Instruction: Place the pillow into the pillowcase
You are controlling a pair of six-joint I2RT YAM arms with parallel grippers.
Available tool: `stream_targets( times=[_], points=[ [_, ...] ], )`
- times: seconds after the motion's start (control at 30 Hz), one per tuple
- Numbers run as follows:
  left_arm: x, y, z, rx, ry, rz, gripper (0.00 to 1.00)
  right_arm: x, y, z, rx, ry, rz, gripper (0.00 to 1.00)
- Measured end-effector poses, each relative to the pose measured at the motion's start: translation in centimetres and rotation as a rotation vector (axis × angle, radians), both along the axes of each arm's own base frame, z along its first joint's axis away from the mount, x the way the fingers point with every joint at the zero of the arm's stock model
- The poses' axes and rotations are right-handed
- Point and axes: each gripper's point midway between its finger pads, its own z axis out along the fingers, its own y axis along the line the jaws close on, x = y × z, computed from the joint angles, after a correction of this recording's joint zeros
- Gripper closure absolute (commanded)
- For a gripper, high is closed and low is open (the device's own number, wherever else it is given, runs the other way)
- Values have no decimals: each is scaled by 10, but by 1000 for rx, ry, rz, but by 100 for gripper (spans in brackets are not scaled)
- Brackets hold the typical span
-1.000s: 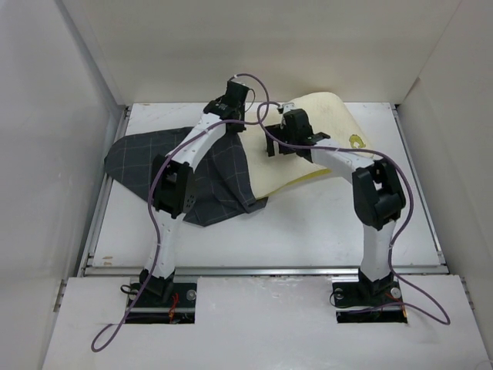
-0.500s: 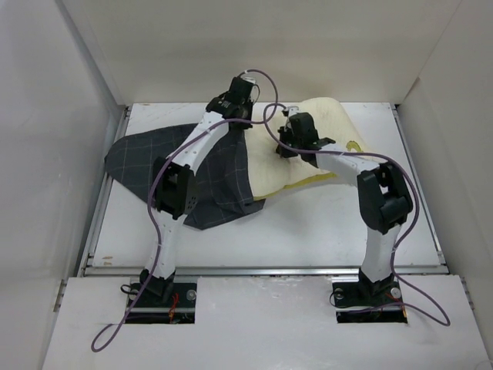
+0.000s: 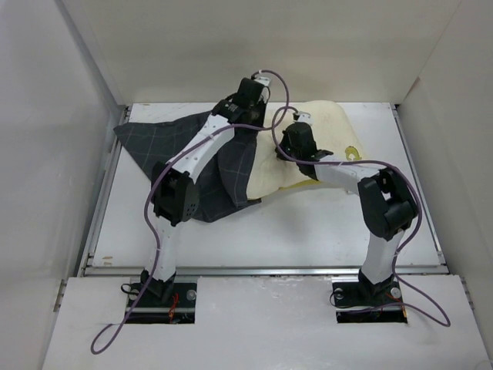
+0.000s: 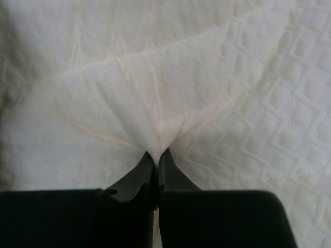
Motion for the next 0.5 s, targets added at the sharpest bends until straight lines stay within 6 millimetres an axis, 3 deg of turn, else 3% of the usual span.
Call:
stream_targets(
  times=[0.07,0.1,0.17,0.2,0.33,0.4,0.5],
  points=[
    [-17,-2,-17,6,45,-8,100,1,-12,-4,-14,14,-96,100],
    [-26,-3,-25,13,67,-12,95,1,-18,-6,-25,29,-142,100],
    [-43,-7,-39,24,101,-12,71,0,-28,-7,-44,53,-206,100],
    [-51,-8,-43,30,115,-10,47,1,-31,-6,-44,56,-232,100],
    [-67,-21,-49,22,139,10,8,3,-34,-5,-11,57,-272,100],
    [-67,-20,-49,21,138,30,0,3,-33,-5,3,61,-275,100],
    [-67,-15,-45,10,133,68,0,4,-29,-4,37,68,-259,100]
  ],
)
